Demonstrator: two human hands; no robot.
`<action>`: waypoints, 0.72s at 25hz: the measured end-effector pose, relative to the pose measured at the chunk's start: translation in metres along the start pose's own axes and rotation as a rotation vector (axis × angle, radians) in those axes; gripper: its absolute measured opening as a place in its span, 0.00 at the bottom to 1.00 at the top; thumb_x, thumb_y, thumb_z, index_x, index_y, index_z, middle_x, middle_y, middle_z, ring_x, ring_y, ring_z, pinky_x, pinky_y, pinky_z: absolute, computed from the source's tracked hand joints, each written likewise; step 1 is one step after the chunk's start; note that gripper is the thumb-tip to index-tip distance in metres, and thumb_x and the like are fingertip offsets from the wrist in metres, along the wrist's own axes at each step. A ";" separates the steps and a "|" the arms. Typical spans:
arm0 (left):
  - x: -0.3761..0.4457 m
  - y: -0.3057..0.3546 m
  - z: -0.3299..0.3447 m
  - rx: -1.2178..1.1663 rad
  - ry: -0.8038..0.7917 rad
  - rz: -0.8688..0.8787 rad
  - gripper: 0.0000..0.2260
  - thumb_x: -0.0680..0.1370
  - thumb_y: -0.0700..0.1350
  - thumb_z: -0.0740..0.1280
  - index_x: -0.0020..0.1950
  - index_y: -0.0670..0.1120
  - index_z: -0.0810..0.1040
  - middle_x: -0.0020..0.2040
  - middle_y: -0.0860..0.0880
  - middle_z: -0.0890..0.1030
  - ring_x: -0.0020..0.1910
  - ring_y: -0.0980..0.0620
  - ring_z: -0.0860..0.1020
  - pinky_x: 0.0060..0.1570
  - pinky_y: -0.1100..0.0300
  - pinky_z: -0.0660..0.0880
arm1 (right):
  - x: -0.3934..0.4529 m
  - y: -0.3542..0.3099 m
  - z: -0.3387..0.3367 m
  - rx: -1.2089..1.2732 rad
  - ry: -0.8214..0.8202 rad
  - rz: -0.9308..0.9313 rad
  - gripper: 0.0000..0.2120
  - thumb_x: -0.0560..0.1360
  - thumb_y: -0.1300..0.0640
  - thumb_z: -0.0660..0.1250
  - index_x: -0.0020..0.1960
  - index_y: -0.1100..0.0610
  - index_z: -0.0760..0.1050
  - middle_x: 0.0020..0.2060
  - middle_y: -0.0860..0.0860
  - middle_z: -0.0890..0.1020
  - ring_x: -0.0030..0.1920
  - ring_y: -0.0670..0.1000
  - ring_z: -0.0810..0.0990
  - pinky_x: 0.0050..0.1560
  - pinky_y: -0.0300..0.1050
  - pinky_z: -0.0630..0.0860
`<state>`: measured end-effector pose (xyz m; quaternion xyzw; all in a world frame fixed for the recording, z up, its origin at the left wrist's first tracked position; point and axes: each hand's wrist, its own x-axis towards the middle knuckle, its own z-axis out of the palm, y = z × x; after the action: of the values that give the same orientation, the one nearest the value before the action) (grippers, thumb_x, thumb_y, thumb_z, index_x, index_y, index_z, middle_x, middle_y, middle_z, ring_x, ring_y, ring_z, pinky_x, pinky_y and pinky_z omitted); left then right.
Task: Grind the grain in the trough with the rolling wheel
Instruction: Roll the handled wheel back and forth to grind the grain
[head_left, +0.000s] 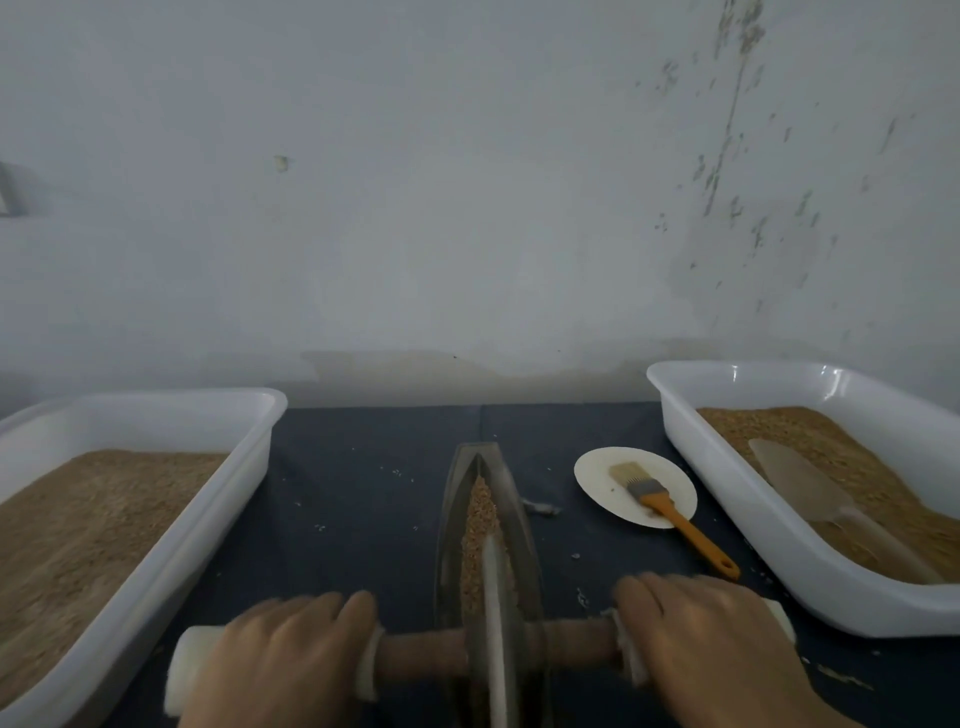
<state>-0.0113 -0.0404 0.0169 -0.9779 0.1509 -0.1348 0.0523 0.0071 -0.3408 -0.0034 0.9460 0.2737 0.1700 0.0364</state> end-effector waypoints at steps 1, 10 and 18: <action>0.001 -0.002 0.004 -0.003 -0.091 -0.043 0.10 0.72 0.61 0.63 0.40 0.60 0.64 0.37 0.61 0.69 0.36 0.65 0.68 0.33 0.67 0.57 | 0.003 0.001 0.001 0.001 -0.095 0.030 0.17 0.56 0.52 0.77 0.40 0.50 0.74 0.31 0.48 0.78 0.28 0.46 0.76 0.29 0.41 0.72; 0.113 -0.020 0.033 0.056 0.039 -0.140 0.08 0.76 0.52 0.65 0.43 0.54 0.66 0.40 0.55 0.76 0.38 0.54 0.75 0.41 0.57 0.72 | 0.101 0.024 0.021 -0.142 -0.076 0.270 0.09 0.77 0.55 0.64 0.55 0.54 0.68 0.43 0.50 0.79 0.40 0.51 0.78 0.37 0.43 0.68; -0.018 -0.003 0.020 -0.055 0.235 0.070 0.14 0.56 0.54 0.71 0.31 0.55 0.65 0.25 0.57 0.66 0.22 0.59 0.69 0.30 0.69 0.45 | -0.001 -0.006 -0.005 -0.062 0.101 -0.014 0.22 0.42 0.58 0.78 0.31 0.51 0.71 0.22 0.47 0.72 0.19 0.47 0.69 0.22 0.39 0.61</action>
<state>-0.0215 -0.0309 -0.0063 -0.9506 0.1935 -0.2425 0.0118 0.0020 -0.3363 0.0000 0.9326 0.2766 0.2257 0.0528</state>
